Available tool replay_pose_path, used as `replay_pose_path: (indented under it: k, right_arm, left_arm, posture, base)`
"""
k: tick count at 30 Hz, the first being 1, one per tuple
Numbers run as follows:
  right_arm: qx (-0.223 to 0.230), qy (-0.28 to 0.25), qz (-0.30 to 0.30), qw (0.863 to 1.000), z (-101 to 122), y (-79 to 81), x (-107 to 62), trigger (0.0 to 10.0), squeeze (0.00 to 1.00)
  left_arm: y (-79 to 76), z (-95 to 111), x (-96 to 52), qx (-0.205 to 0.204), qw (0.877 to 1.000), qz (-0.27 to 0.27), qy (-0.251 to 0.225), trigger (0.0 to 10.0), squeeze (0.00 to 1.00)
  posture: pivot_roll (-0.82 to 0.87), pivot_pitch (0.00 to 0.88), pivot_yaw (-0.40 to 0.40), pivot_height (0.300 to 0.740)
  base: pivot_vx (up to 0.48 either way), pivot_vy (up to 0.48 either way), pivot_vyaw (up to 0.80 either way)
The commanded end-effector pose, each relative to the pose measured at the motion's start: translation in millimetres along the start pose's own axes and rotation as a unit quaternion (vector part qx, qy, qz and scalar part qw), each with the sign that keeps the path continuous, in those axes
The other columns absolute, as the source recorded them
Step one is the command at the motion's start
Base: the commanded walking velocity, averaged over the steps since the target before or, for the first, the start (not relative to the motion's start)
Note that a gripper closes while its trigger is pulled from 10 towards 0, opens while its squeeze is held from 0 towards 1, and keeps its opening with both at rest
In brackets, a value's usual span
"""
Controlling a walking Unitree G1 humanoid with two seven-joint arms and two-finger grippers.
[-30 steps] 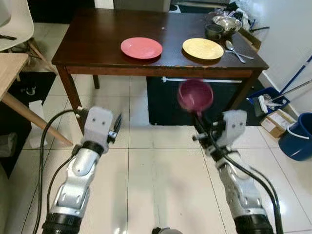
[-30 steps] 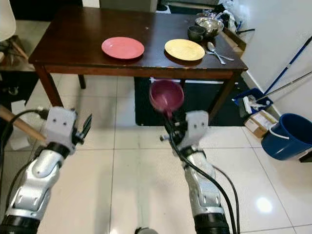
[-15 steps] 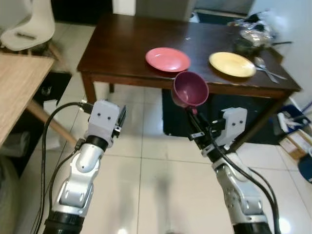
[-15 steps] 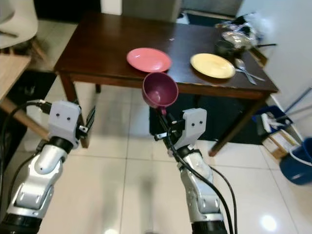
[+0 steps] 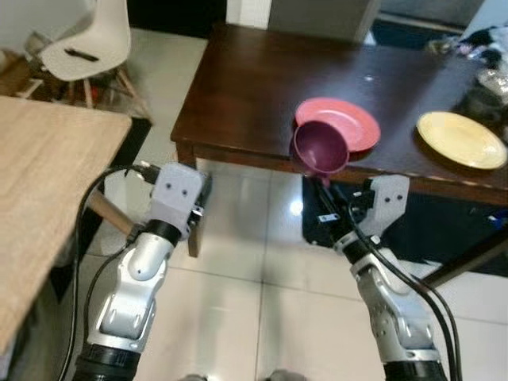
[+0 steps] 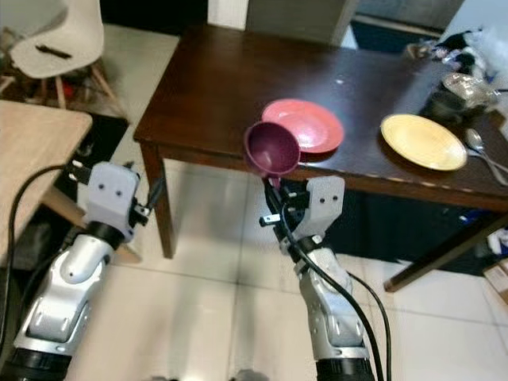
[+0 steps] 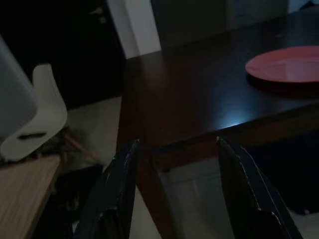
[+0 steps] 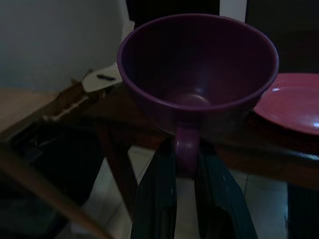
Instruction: Setting the table
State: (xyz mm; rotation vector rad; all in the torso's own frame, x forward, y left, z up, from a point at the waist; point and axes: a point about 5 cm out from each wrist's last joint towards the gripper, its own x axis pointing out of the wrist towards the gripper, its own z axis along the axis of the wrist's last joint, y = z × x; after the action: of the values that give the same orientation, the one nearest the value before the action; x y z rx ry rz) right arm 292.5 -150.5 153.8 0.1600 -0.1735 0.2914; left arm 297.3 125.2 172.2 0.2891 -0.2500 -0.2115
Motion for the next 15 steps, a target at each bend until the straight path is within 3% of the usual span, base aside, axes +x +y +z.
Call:
replay_pose_path:
  k: [1,15]
  right_arm:
    - [-0.001,0.003,-0.01,1.0,0,-5.4,-3.9,10.0,0.0]
    - [-0.003,0.007,-0.012,1.0,-1,-6.0,-3.5,10.0,0.0]
  left_arm:
    - [-7.7,-2,-0.4,0.002,1.0,-0.02,0.009,10.0,0.0]
    - [-18.9,-6,-7.6,-0.042,0.996,-0.078,0.031,10.0,0.0]
  posture:
    - [-0.11,0.019,0.021,0.74]
    - [-0.11,0.02,0.02,0.74]
  base:
    - [0.0,0.0,0.0]
    - [0.0,0.0,0.0]
